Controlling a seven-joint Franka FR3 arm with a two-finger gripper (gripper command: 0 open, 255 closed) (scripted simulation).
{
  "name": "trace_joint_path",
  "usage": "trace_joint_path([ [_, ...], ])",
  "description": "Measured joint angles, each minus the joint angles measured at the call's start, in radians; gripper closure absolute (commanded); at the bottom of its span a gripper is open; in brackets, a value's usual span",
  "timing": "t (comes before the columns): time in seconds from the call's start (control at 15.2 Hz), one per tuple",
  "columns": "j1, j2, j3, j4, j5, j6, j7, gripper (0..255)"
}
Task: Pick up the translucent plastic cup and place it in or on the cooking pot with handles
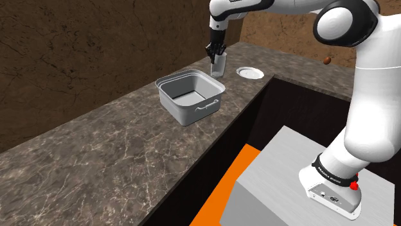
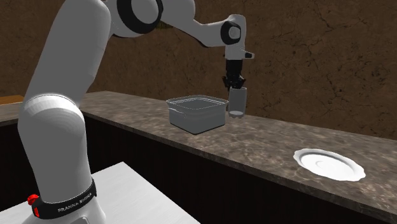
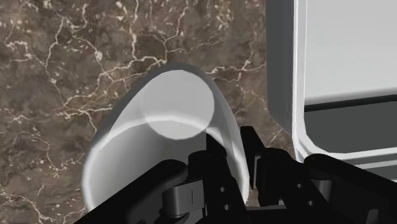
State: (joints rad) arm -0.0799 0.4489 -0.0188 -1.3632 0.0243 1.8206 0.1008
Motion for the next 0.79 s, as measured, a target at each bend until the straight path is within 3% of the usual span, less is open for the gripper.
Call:
trace_joint_path([
  [0.79,-0.003,0.021,-0.001,0.193,0.000,-0.172,0.000,255],
])
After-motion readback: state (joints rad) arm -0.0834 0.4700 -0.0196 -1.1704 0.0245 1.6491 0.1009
